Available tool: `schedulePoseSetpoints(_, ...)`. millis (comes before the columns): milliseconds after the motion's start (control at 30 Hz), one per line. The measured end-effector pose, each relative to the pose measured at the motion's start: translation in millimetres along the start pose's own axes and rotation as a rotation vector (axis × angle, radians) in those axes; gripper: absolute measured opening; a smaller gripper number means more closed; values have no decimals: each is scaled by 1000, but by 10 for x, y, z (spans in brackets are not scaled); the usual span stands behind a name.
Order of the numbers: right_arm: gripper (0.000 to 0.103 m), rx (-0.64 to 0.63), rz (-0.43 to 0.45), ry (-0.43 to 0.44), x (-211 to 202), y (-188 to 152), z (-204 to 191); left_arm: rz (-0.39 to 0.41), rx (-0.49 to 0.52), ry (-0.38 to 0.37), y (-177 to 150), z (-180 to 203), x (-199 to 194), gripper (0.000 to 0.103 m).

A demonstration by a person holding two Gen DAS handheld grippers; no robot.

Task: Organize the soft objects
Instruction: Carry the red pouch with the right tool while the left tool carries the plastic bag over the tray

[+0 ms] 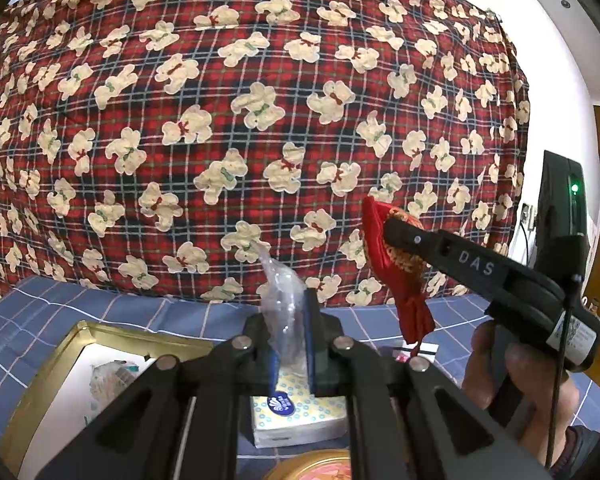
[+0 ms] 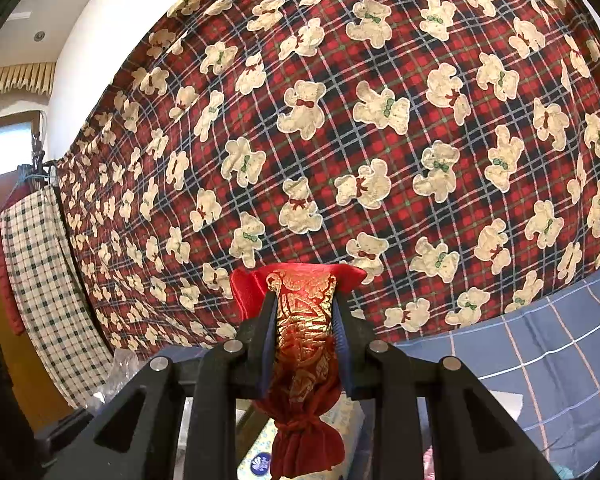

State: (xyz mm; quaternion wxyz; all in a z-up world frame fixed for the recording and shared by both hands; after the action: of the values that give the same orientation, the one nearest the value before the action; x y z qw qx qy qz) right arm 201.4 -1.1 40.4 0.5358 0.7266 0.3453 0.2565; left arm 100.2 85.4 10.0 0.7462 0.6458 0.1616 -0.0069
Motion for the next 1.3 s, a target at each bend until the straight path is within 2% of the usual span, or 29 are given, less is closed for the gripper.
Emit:
schedulePoseSetpoints(233, 28, 26, -2, 27, 80, -19, -130, 5, -7, 49, 14, -108, -2, 7)
schedulePoseSetpoints(700, 28, -2, -4, 76, 66, -96, -396, 0, -48, 165, 10, -409, -10, 7)
schedulePoseSetpoints(833, 28, 6, -28, 96, 92, -158, -439, -4, -55, 196, 7, -484, -16, 7)
schedulePoseSetpoints(1067, 28, -64, -47, 130, 90, -294, -689, -7, -66, 265, -5, -663, -60, 7)
schedulePoseSetpoints(1300, 28, -55, -60, 143, 98, -322, -718, -23, -93, 338, -56, -884, -106, 7)
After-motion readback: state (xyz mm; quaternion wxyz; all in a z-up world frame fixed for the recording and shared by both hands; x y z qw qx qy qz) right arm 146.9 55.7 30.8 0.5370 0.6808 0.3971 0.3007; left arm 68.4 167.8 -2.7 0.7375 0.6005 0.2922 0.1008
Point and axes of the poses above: each gripper's, at about its wrist camera, not at the fingertips, and x roughly the way its jaws point, z to its right, y to its top, the point moved 9 cm from there along x, roughly the way its jaws point, and after that the axes turned 2 degrees about x, right-handed, at the moved point
